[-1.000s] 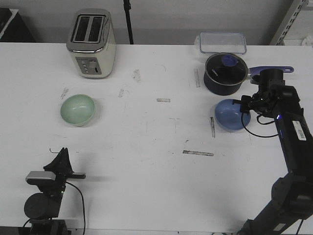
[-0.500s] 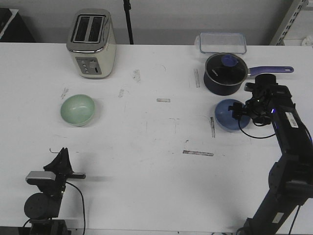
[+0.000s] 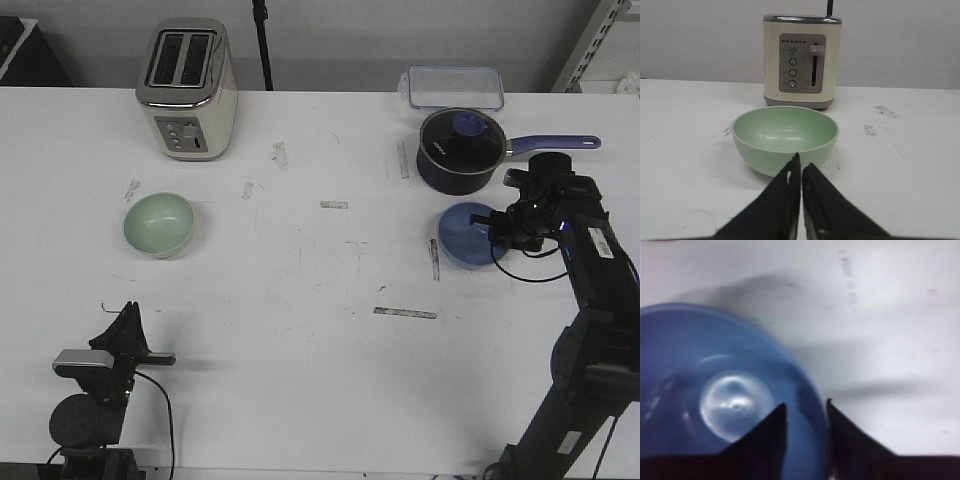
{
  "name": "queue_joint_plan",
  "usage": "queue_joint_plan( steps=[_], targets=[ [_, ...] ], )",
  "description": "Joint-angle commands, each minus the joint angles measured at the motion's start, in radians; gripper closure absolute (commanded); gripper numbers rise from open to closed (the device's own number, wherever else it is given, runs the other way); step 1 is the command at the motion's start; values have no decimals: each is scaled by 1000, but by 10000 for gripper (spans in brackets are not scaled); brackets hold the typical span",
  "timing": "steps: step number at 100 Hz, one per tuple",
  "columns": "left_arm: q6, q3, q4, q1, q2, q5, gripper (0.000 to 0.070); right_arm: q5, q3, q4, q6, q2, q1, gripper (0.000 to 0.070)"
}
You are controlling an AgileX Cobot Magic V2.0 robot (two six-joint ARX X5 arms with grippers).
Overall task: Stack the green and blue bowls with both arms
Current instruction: 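Drag the blue bowl with the right gripper toward the table center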
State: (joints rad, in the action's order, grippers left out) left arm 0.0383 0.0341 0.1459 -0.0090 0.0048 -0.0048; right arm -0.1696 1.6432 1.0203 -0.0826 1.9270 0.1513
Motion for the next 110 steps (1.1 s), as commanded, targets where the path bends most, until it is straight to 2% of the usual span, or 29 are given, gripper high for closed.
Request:
queue_joint_plan(
  steps=[1,28,52,68,87,110],
  targets=[
    [-11,-22,12,0,-2,-3,699,-22,23,-2,9,25,0,697],
    [-11,-22,12,0,-2,-3,699,-24,23,5,5,24,2,697],
    [-11,-22,12,0,-2,-3,699,-112,23,2,-7,1,-6,697],
    [-11,-22,13,0,-2,-3,699,-119,23,4,-26,-37,-38,697],
    [-11,-22,13,0,-2,-3,699,-119,23,22,-56,-82,-110,697],
    [-11,-22,13,0,-2,-3,699,-119,23,20,-63,-88,-267,697]
  ],
)
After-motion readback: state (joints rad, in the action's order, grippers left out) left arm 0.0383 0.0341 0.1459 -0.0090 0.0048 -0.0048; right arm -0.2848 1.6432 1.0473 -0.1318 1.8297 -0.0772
